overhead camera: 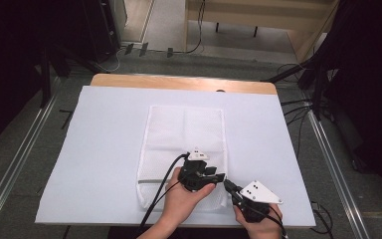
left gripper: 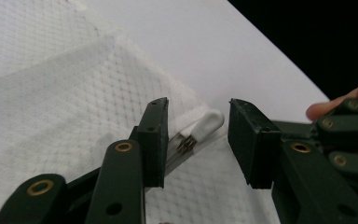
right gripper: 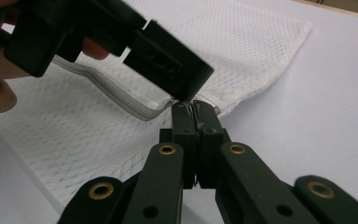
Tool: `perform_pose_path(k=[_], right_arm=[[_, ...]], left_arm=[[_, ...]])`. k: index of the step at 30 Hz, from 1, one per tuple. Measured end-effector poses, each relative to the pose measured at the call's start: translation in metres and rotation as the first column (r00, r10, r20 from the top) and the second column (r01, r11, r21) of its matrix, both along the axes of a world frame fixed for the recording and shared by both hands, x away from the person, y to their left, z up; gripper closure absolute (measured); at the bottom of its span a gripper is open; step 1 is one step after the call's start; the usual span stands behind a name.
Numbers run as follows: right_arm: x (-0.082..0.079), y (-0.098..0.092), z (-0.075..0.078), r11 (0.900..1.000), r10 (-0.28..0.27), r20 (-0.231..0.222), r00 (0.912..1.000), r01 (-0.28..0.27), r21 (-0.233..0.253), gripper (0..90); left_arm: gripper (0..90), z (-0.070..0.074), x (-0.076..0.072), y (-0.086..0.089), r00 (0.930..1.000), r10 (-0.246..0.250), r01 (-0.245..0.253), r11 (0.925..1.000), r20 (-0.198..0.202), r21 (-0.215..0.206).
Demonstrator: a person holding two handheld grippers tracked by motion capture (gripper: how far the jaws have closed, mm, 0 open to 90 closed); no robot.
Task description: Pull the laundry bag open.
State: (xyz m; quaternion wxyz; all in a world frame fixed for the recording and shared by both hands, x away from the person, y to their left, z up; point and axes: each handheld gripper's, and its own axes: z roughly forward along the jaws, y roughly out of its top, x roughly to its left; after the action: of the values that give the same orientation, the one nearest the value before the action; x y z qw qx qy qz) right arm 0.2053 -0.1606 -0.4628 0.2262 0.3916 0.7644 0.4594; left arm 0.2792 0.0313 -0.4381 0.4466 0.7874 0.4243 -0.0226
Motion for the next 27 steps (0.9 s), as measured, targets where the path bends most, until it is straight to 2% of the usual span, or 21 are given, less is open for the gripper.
perform_pose_path(k=[3, 11, 17, 20, 24, 27], right_arm=[[0.000, 0.000, 0.000, 1.000, 0.003, 0.000, 1.0000, -0.003, -0.003, 90.0], [0.000, -0.001, 0.000, 1.000, 0.004, 0.005, 1.0000, -0.004, -0.004, 90.0], [0.000, -0.002, 0.001, 1.000, 0.002, 0.009, 1.0000, -0.002, 0.000, 90.0], [0.000, -0.002, 0.001, 1.000, -0.004, 0.009, 1.0000, 0.004, 0.002, 90.0], [-0.001, -0.003, 0.002, 1.000, -0.003, 0.010, 0.9999, 0.003, 0.005, 90.0], [0.000, -0.003, 0.002, 1.000, -0.002, 0.010, 0.9999, 0.002, 0.007, 90.0]], left_arm=[[55.7, 0.001, 0.003, -0.002, 0.9997, 0.000, -0.001, 0.9998, -0.023, -0.019], [68.0, 0.001, 0.005, 0.001, 0.9995, -0.009, 0.009, 1.0000, -0.030, 0.002], [74.1, 0.002, 0.004, 0.005, 0.9993, -0.023, 0.023, 0.9997, -0.030, 0.000], [80.3, 0.002, 0.005, 0.007, 0.9986, -0.028, 0.028, 0.9996, -0.044, -0.002], [81.5, 0.003, 0.007, 0.011, 0.9986, -0.022, 0.021, 0.9997, -0.048, -0.008], [82.3, 0.003, 0.007, 0.012, 0.9982, -0.034, 0.034, 0.9994, -0.049, -0.005]])
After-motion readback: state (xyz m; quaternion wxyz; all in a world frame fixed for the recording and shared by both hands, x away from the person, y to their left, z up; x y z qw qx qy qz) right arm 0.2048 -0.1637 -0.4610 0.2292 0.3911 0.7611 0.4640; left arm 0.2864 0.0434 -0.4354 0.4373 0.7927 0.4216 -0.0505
